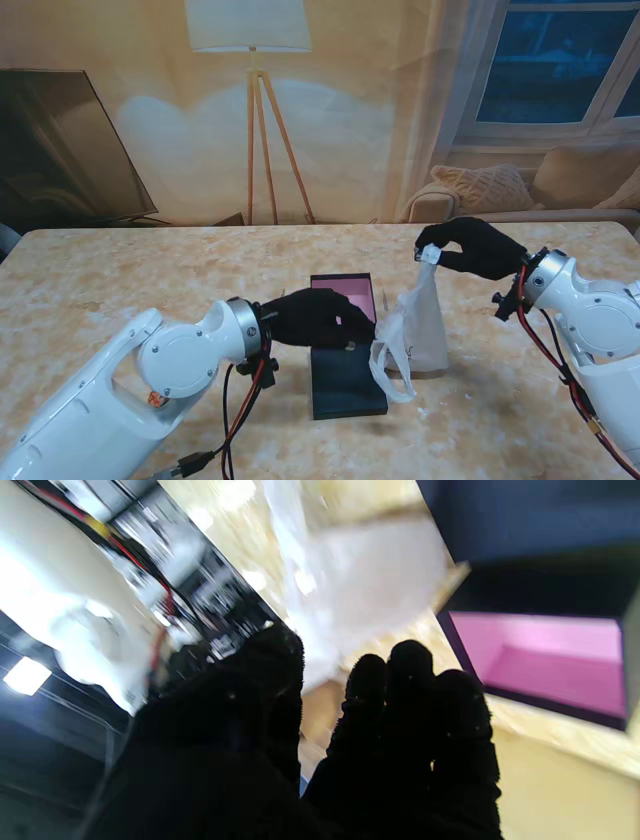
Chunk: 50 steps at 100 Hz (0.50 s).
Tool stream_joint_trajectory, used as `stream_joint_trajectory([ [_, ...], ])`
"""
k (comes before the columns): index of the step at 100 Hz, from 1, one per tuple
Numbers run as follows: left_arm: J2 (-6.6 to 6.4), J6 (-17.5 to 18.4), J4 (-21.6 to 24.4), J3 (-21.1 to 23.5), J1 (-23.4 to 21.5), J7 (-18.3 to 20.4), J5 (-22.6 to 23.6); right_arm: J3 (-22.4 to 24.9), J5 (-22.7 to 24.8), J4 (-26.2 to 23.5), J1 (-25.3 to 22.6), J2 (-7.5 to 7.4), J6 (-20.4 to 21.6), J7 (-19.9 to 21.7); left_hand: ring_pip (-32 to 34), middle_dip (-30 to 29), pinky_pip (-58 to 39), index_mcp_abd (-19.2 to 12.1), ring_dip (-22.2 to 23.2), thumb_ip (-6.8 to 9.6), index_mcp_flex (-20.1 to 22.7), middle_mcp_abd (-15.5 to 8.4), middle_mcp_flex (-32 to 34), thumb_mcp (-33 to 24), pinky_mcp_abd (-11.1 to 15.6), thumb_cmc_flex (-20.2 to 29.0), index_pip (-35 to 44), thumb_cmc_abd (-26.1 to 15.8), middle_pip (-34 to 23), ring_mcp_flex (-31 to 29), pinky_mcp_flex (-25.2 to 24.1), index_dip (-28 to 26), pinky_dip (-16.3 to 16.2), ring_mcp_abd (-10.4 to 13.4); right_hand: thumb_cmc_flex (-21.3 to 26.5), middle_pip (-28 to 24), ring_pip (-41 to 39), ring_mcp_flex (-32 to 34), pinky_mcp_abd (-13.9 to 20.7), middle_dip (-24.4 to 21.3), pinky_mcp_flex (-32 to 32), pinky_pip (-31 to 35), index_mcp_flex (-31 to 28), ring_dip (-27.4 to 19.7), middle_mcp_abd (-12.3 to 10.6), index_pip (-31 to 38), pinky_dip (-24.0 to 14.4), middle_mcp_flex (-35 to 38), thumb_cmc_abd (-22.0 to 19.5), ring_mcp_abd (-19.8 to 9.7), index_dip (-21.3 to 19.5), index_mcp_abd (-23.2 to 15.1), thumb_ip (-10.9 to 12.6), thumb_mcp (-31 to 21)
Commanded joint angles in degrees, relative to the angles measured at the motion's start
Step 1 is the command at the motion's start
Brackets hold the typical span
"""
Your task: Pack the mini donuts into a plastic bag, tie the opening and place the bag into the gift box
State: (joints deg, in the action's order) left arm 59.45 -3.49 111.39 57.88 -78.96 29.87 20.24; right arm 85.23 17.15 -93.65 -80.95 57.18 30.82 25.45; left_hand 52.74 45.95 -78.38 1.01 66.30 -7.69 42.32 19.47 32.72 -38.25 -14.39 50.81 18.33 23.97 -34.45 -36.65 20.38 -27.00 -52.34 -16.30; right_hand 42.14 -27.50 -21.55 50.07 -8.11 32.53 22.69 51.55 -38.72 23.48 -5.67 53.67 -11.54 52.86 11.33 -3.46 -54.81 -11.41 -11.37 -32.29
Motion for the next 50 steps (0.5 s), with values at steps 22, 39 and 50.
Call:
stream_joint_trajectory([
  [22,-1.46,4.5,-3.7,-2.8,4.9,3.3,-4.8,0.1,1.0,-0.4,-0.7,0.45,-0.5,0.3,8.8,8.8,-2.8,-5.1,8.0,1.18,-13.1,-3.1,-2.0,-0.4,4.8,-3.2,-3.6,-2.5,-5.3,-2.8,2.7,8.3,-4.0,7.0,7.8,0.2,-0.8,-0.2,-0.6,0.5,-0.9,1.1,-2.6,1.5,-0.2,4.8,0.2,0.3,-0.3,-0.5,-2.0,-16.1,2.8,-10.3],
  [39,-1.29,3.7,-5.5,-7.6,10.3,4.2,-5.4,-0.1,1.0,-0.2,-0.5,0.58,-1.3,0.1,22.0,22.3,-16.2,-5.9,5.4,-1.08,-12.9,-7.2,11.8,9.6,6.4,3.3,-3.1,-5.5,-14.3,-15.1,13.8,8.2,-2.7,10.2,7.8,0.2,-0.9,-0.3,-0.9,0.6,-0.9,1.4,-2.6,1.5,0.1,4.7,0.1,0.2,-0.3,-0.3,-2.0,-15.9,2.8,-10.3],
  [50,-0.95,4.4,-8.4,-11.5,14.7,4.6,-7.0,-0.3,0.7,-0.2,-0.4,0.65,-1.7,0.1,27.0,19.8,-22.4,-7.2,2.3,0.03,-13.2,-8.0,16.0,9.0,6.4,4.5,-2.3,-9.0,-18.8,-19.9,18.8,8.2,1.4,10.3,7.9,0.1,-0.9,-0.4,-0.9,0.6,-0.9,1.6,-2.6,1.5,0.2,4.7,-0.1,0.1,-0.4,-0.2,-2.0,-15.6,2.9,-10.2],
])
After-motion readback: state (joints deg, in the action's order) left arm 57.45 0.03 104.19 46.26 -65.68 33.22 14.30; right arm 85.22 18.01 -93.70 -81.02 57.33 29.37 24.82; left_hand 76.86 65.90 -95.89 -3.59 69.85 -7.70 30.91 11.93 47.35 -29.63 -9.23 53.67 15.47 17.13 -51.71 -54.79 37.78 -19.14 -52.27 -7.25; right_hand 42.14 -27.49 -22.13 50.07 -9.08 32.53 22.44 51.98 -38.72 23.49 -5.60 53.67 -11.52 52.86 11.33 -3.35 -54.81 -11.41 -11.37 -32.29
